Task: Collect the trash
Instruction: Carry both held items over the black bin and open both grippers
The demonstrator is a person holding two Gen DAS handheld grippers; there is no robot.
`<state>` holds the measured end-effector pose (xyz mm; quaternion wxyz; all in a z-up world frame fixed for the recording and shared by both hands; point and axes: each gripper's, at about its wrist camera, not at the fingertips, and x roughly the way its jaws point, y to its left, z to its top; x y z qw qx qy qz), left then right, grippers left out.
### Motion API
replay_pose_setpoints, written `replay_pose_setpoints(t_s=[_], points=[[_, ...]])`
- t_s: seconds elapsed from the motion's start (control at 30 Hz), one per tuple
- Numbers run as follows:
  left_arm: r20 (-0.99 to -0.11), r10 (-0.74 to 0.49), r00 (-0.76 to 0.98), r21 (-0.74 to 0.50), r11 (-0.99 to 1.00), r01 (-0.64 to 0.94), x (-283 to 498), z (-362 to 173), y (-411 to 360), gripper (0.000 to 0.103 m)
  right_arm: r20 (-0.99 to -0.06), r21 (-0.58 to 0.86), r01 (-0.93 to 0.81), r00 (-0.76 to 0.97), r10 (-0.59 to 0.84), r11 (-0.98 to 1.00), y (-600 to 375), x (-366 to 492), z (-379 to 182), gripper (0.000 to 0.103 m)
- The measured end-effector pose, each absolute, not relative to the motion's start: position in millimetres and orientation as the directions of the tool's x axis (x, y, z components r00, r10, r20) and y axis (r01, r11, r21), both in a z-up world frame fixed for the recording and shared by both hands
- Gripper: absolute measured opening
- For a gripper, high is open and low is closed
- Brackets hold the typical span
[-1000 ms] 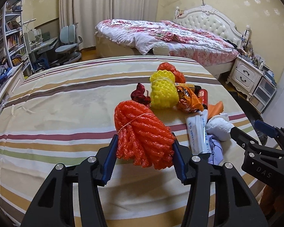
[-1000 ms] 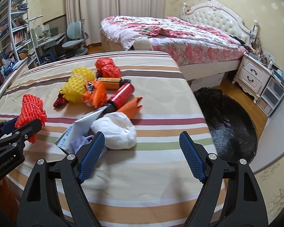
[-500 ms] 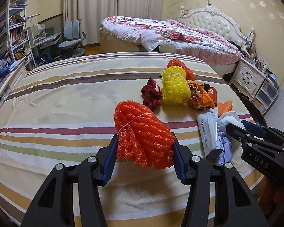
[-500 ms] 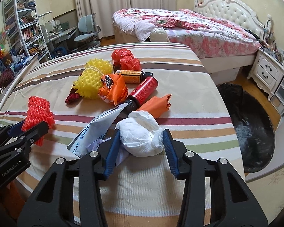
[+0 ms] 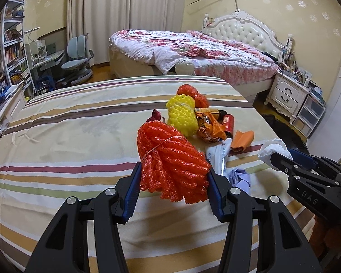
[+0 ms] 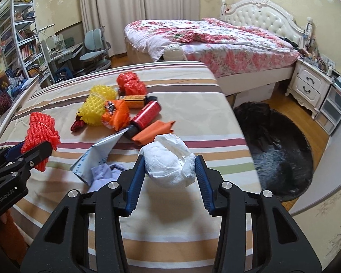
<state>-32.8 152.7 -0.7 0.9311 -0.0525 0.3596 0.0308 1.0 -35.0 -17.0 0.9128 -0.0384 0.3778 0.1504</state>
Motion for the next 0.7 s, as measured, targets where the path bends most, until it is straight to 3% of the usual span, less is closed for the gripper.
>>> replay_pose_setpoints(t_s=[0.7], points=[[-0.617,-0.146,0.773,-0.04,0.987,0.154,22,9,22,0.052,-0.648,0.007,-0.004,0.761,0.008,1.0,-168,47,-6,0.043]])
